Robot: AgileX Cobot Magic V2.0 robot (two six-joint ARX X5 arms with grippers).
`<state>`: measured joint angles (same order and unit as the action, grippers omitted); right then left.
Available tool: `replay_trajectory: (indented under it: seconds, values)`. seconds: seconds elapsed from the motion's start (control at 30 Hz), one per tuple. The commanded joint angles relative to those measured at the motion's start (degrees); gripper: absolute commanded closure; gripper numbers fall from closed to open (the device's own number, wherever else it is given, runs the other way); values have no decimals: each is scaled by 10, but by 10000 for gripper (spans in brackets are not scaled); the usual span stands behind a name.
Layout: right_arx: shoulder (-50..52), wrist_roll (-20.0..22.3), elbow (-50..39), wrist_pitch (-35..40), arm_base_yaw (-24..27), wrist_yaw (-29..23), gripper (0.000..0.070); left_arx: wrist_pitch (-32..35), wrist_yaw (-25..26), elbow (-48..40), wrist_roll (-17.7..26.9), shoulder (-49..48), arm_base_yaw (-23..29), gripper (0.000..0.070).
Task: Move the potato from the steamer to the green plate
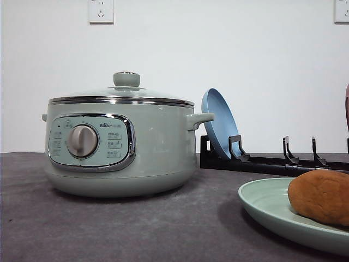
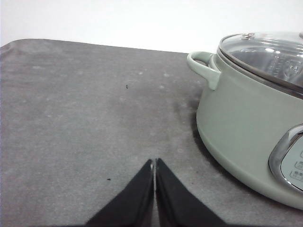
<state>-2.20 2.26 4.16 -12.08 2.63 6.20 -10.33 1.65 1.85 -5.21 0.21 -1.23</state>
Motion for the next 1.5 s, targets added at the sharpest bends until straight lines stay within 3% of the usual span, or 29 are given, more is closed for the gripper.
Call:
replay_trajectory:
  seconds: [0.0, 0.23, 0.43, 1.47]
  values:
    - [9, 2, -8, 9, 0, -2, 696, -4, -1, -12, 6, 0, 1, 700]
    - [20, -27, -35, 19, -3, -3, 696, -4, -1, -12, 7, 0, 1, 700]
    - [20, -27, -35, 21, -2, -21, 696, -4, -1, -12, 7, 0, 1, 700]
    - [20, -27, -34, 32, -2, -21, 696, -4, -1, -12, 7, 0, 1, 700]
